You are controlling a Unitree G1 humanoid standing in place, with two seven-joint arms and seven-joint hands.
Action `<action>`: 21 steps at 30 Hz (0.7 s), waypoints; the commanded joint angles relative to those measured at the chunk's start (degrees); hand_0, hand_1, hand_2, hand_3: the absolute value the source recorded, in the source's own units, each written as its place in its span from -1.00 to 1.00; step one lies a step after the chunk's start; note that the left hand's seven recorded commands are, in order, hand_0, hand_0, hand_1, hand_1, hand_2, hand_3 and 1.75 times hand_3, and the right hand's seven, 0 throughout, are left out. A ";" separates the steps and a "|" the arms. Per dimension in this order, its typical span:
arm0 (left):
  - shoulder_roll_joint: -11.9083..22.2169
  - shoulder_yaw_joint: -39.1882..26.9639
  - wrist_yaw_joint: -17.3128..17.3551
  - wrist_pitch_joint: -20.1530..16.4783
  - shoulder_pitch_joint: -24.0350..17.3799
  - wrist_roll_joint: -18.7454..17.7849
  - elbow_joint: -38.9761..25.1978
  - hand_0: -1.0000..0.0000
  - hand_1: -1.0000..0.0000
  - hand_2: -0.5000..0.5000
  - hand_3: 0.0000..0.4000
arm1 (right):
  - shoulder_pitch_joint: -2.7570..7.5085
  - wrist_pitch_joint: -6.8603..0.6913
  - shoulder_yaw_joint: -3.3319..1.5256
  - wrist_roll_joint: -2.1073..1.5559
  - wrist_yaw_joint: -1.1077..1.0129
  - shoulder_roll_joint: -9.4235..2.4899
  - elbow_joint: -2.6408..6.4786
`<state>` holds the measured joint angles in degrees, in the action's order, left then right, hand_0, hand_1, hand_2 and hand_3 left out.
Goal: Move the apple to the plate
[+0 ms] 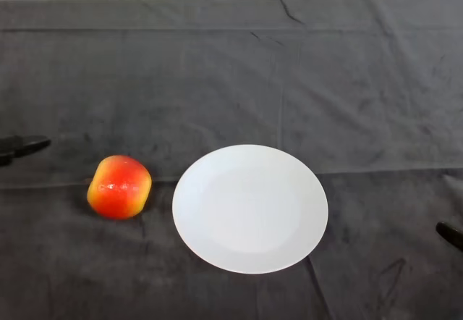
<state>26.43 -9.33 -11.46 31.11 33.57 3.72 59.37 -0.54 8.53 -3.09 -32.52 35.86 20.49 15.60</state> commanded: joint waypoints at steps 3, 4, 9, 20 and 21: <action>-1.42 3.00 1.77 2.47 1.45 1.71 -3.83 1.00 1.00 0.00 -1.00 | 1.44 -1.68 -0.39 -2.28 -0.24 -0.69 1.97; -1.75 3.45 2.17 2.61 1.17 1.90 -4.35 1.00 1.00 0.00 -1.00 | 1.44 -1.69 -0.38 -2.27 -0.25 -0.70 1.97; -2.87 5.32 4.40 2.70 0.12 2.39 -7.14 1.00 1.00 0.00 -1.00 | 1.45 -1.74 -0.30 -2.20 -0.30 -0.75 1.95; -5.65 8.92 7.87 2.13 -2.55 2.56 -13.22 1.00 1.00 0.00 -1.00 | 1.47 -1.86 -0.08 -2.00 -0.43 -0.89 1.90; -5.96 9.30 8.11 2.04 -2.81 2.57 -13.65 1.00 1.00 0.00 -1.00 | 1.47 -1.88 -0.06 -1.98 -0.45 -0.91 1.90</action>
<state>20.68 -0.64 -3.76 32.69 32.30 5.72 47.77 -0.55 9.36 -3.04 -32.46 35.84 20.74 15.20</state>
